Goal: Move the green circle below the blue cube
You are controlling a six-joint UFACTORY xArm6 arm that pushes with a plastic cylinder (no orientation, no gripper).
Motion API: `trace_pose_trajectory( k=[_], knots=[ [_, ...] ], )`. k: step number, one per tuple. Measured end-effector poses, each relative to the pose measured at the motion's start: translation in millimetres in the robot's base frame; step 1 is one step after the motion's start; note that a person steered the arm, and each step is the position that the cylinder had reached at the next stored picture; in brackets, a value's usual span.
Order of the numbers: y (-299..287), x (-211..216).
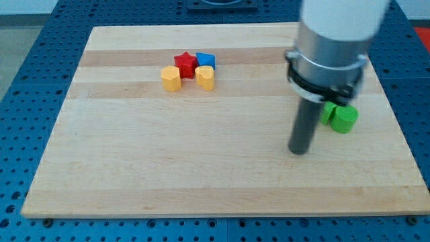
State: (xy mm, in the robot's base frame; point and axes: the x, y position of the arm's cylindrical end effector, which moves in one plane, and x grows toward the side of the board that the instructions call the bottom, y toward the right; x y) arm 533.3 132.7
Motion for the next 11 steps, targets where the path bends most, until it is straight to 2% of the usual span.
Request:
trace_pose_trajectory(
  k=[1, 4, 7, 9, 11],
  knots=[
    [36, 8],
    [63, -37],
    [94, -15],
    [103, -50],
    [100, -63]
  ],
)
